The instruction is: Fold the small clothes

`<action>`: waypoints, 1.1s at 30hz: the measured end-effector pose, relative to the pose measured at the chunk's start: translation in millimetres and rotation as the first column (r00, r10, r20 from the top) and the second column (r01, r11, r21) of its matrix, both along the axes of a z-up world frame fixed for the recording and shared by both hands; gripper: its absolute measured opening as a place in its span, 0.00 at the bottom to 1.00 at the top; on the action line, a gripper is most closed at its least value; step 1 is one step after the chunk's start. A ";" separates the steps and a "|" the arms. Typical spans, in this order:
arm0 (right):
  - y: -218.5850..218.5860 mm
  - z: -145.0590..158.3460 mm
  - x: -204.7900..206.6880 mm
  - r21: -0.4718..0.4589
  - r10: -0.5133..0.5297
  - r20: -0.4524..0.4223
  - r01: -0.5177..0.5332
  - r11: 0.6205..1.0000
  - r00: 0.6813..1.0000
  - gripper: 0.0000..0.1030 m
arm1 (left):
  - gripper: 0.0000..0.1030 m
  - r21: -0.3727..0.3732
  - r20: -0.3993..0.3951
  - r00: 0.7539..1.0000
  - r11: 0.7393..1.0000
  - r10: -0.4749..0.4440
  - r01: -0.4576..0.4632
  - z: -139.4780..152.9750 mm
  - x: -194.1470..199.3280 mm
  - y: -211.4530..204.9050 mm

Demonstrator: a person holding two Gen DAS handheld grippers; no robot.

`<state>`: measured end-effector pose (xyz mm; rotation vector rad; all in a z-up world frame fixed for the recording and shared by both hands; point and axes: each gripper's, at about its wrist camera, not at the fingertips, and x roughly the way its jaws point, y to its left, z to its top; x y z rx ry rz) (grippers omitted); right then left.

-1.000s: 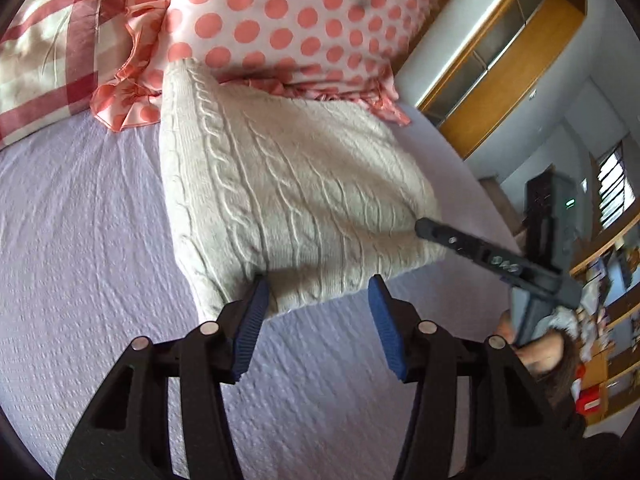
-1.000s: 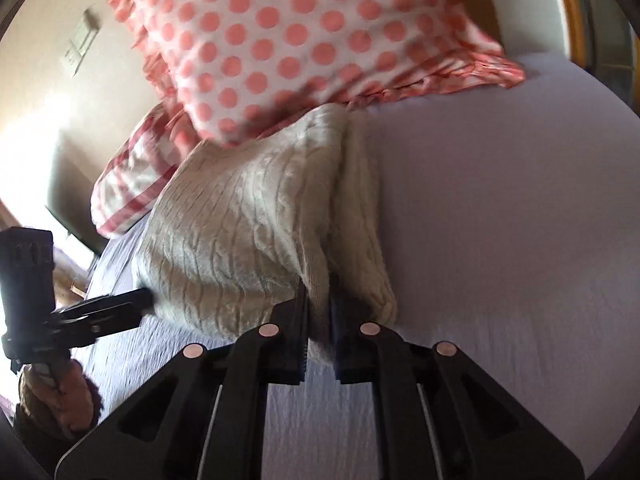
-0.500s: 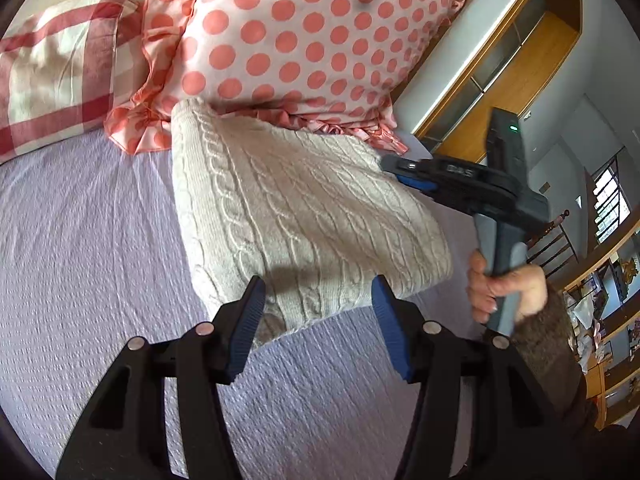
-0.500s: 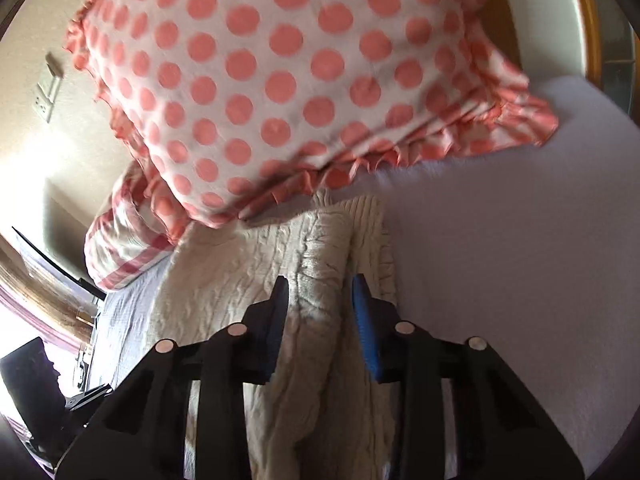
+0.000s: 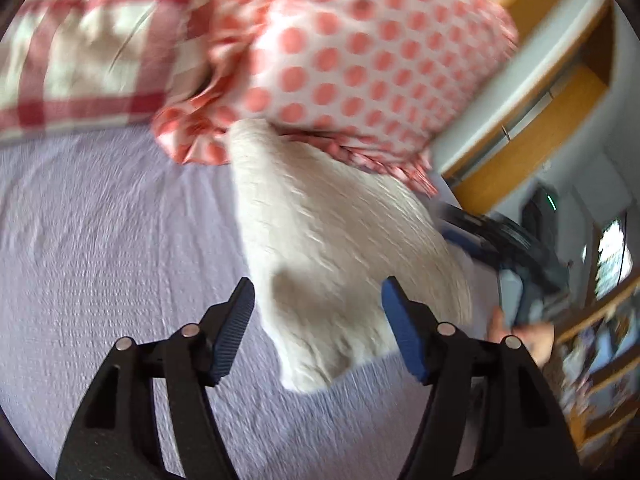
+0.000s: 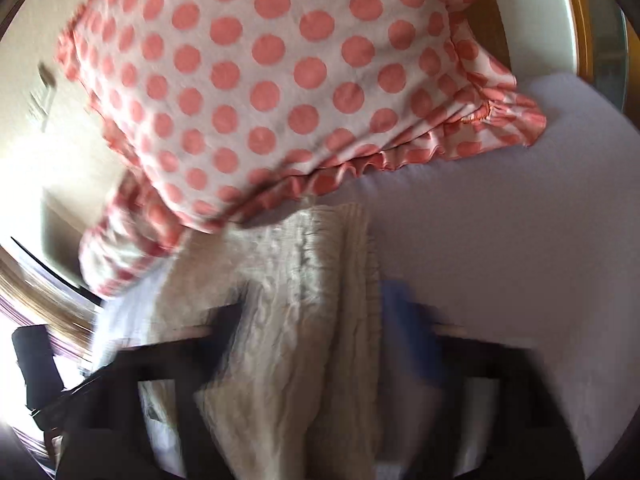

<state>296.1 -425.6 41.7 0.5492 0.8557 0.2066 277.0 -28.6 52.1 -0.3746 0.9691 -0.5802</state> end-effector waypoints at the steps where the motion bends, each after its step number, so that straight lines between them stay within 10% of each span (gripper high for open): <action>1: -2.0 -1.1 -2.4 0.030 0.007 -0.009 -0.007 1.000 1.000 0.92 | 0.64 -0.028 -0.031 0.999 1.000 0.013 -0.014 -4.3 7.7 2.9; 12: 10.9 -41.8 7.9 0.145 0.098 -0.125 -0.080 0.986 0.987 0.69 | 0.63 -0.144 -0.216 0.976 0.988 0.031 -0.063 -44.3 60.8 -11.0; 14: 9.2 -45.5 6.8 0.176 0.110 -0.102 -0.091 0.980 0.989 0.49 | 0.56 -0.162 -0.231 0.972 0.984 0.031 -0.070 -49.7 65.7 -14.1; 21: 15.1 -42.7 -4.2 0.354 0.148 -0.028 -0.129 0.926 0.989 0.33 | 0.35 -0.072 -0.150 0.989 0.997 0.004 -0.015 -24.7 56.3 -14.2; 30: 118.0 -45.2 13.5 0.277 0.311 -0.038 -0.289 0.916 0.950 0.43 | 0.41 0.061 -0.131 0.982 0.990 0.134 -0.127 -14.0 30.6 74.1; 33: 131.2 -36.7 9.2 0.175 0.296 -0.034 -0.286 0.942 0.955 0.49 | 0.45 -0.008 -0.149 0.977 0.988 0.153 -0.156 -18.7 26.1 91.9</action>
